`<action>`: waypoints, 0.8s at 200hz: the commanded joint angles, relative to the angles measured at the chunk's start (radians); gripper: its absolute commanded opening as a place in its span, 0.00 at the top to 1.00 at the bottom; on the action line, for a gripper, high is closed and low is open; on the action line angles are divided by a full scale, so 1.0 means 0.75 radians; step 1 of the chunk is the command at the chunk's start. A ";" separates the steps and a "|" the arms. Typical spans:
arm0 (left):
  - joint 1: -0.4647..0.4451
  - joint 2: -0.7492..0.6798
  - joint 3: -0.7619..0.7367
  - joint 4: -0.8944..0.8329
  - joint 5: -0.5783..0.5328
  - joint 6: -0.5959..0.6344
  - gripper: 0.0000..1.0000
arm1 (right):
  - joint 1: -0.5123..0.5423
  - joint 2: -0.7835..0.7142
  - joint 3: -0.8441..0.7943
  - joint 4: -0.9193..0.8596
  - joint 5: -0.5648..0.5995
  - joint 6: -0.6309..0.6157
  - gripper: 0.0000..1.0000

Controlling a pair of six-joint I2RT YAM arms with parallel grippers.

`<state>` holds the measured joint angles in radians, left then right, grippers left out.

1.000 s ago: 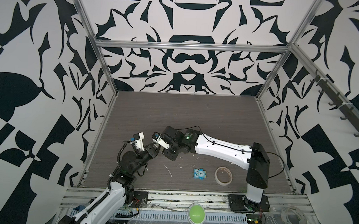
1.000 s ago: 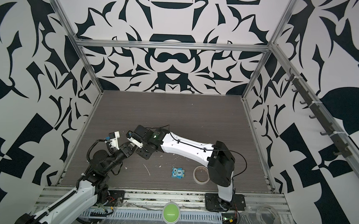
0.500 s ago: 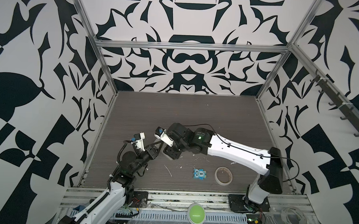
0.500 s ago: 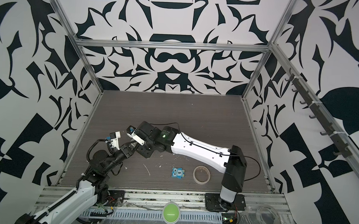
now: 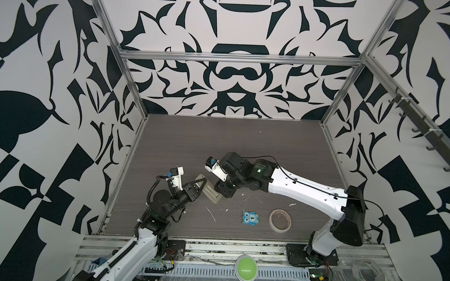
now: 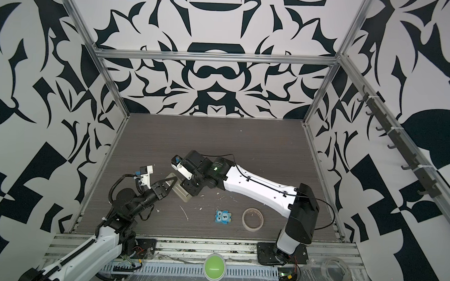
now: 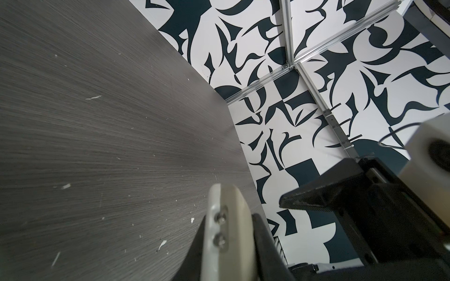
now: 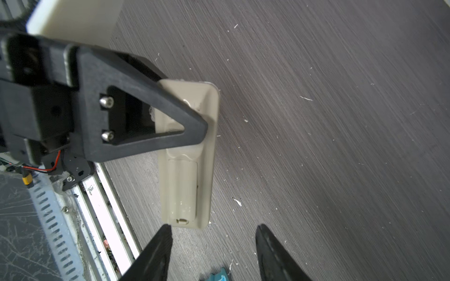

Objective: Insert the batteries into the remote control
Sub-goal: 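Press the closed cover down with the right gripper finger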

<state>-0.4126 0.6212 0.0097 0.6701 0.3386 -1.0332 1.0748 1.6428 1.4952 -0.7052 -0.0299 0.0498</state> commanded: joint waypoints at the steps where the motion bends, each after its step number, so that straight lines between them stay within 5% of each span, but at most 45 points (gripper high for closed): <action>1: -0.004 -0.024 -0.049 0.072 0.028 -0.019 1.00 | 0.000 -0.009 -0.001 0.034 -0.041 0.014 0.42; 160: -0.004 -0.051 -0.044 0.103 0.019 -0.058 1.00 | -0.014 0.099 -0.041 0.034 0.027 0.016 0.43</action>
<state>-0.4126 0.5945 0.0097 0.6785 0.3420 -1.0592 1.0698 1.7115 1.4780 -0.6952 -0.0547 0.0536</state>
